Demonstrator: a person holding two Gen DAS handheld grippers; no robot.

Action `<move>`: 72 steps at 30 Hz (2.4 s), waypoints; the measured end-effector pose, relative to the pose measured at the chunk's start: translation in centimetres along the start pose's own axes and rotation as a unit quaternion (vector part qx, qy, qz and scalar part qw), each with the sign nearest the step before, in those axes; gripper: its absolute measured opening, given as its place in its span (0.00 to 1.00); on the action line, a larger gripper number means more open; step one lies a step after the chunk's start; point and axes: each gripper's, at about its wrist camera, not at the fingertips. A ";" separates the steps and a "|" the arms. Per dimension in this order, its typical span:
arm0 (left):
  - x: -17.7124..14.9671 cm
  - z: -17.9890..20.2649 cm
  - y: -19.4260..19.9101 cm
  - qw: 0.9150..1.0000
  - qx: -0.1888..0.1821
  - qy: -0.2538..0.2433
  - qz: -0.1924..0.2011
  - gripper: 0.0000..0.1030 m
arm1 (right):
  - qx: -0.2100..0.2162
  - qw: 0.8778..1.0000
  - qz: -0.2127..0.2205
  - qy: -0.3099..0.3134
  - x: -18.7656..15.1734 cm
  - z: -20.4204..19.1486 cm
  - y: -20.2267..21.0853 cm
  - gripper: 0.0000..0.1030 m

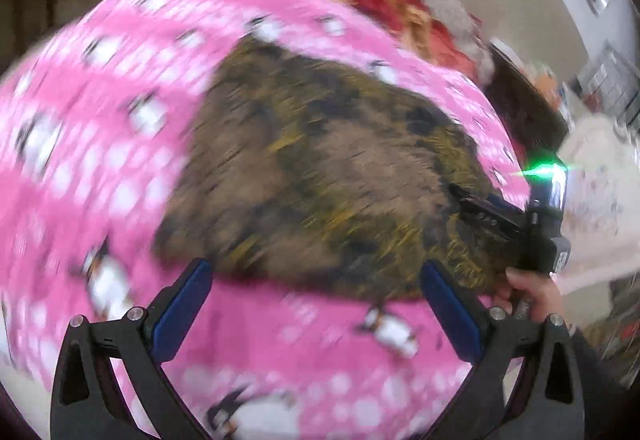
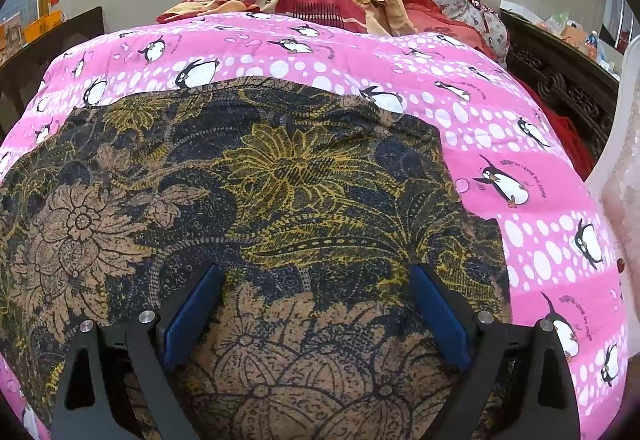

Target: Fold small clothes

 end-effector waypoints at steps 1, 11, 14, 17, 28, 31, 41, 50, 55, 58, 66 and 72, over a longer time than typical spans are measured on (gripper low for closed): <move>-0.7 -0.7 -0.4 1.000 -0.016 0.017 -0.004 1.00 | 0.002 1.000 0.000 -0.002 0.0 0.0 0.0 0.95; 0.8 -5.4 -2.6 0.972 -0.126 0.190 0.052 1.00 | 0.004 1.000 -0.001 -0.003 0.0 0.0 0.0 0.95; 1.6 -4.5 -2.4 0.977 -0.143 0.149 0.051 1.00 | 0.004 1.000 -0.001 -0.004 0.0 0.0 0.0 0.95; 2.4 -6.9 -2.4 0.968 -0.139 0.195 0.074 0.99 | 0.004 1.000 -0.001 -0.004 0.0 0.0 0.0 0.95; 1.6 -6.4 -2.6 0.985 -0.012 0.163 0.060 0.32 | -0.059 0.998 0.000 0.027 2.4 -2.3 2.5 0.94; 1.6 -6.1 -2.0 0.986 0.015 0.150 0.071 0.32 | 0.026 0.998 0.022 0.057 5.7 -6.2 5.9 0.96; 2.5 -3.1 -0.4 0.989 0.088 0.055 0.102 0.08 | 0.267 0.938 -0.213 0.061 11.4 -20.7 -0.8 1.00; 5.2 3.7 0.6 0.980 0.086 -0.098 0.150 0.07 | 0.241 0.904 -0.344 0.076 11.9 -28.5 -5.5 1.00; 5.8 5.4 0.3 0.979 0.038 -0.124 0.158 0.07 | 0.227 0.898 -0.351 0.134 11.6 -31.0 -5.2 0.98; 5.9 6.1 0.3 0.977 0.025 -0.138 0.159 0.07 | 0.200 0.898 -0.354 0.171 11.3 -32.6 -5.3 0.89; 6.0 6.9 0.7 0.977 -0.002 -0.142 0.160 0.07 | 0.111 0.917 -0.327 0.198 11.7 -32.0 -6.8 0.46; 6.3 6.8 0.7 0.979 -0.031 -0.125 0.161 0.07 | 0.112 0.925 -0.308 0.193 12.9 -29.2 -6.5 0.15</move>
Point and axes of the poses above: each gripper's, at about its wrist camera, not at the fingertips, and y roughly against the way its jaws point, z to its right, x to its top, and after that the axes turned 15 degrees about -y, right-handed
